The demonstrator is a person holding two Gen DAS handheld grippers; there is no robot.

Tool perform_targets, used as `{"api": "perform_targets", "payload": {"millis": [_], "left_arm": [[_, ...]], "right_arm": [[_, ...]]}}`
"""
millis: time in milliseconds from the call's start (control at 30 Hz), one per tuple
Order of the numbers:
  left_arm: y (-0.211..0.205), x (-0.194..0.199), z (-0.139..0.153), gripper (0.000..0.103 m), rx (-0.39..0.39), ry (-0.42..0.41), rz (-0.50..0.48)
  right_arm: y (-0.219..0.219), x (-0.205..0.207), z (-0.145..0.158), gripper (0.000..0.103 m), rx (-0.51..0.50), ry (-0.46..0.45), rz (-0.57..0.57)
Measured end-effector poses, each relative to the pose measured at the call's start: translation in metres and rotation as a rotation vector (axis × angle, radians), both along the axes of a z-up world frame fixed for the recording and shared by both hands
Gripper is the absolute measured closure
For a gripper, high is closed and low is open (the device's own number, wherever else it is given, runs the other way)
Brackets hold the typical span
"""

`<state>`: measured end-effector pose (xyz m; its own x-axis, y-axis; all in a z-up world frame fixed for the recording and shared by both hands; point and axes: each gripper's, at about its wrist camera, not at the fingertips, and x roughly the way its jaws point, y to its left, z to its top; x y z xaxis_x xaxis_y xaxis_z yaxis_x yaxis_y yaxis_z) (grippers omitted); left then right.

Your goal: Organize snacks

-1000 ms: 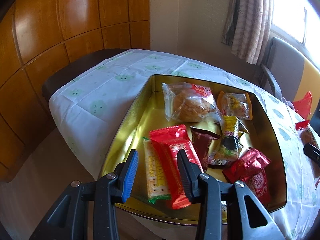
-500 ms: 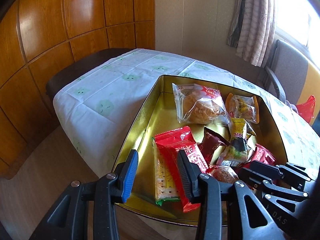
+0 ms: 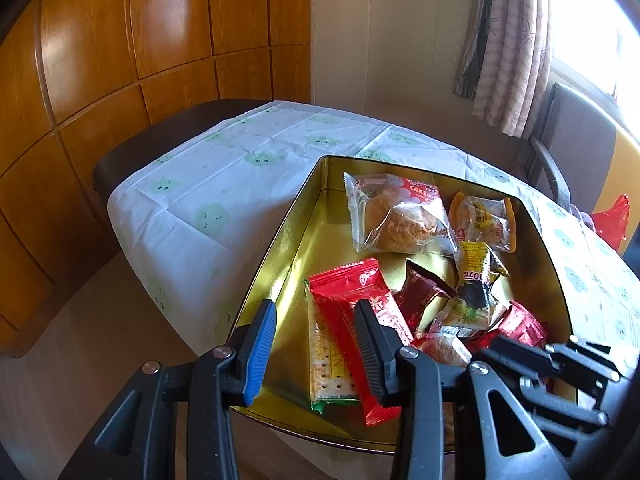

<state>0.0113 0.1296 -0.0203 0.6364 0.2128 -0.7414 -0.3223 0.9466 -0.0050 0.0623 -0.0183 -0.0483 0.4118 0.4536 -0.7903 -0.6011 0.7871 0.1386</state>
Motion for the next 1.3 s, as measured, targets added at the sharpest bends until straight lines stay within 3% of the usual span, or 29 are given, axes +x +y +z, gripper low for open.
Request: {"api": "perform_targets", "payload": {"millis": [233,367,567,667,700,1033,1300], "left_arm": [[-0.006,-0.003,0.009,0.062,0.019,-0.03,-0.018],[-0.011,-0.006,0.014,0.062,0.029,-0.044,-0.025],[-0.029,-0.016,0.022,0.062,0.05,-0.073,-0.062],[-0.04,-0.022,0.024,0.061,0.051,-0.086,-0.089],[-0.043,-0.024,0.025,0.058,0.045,-0.089,-0.098],[-0.074,-0.037,0.03,0.04,0.058,-0.116,-0.14],[-0.076,-0.04,0.035,0.04,0.089,-0.144,-0.106]], "right_arm": [[-0.01,0.014,-0.011,0.093,-0.006,0.051,-0.074],[-0.02,0.001,0.003,0.092,0.028,-0.001,-0.097],[-0.043,-0.021,0.03,0.076,0.046,-0.126,-0.214],[-0.058,-0.035,0.036,0.049,0.038,-0.176,-0.313],[-0.061,-0.038,0.038,0.045,0.037,-0.189,-0.337],[-0.086,-0.057,0.038,0.03,0.007,-0.208,-0.446],[-0.089,-0.065,0.043,0.024,0.012,-0.237,-0.458]]}}
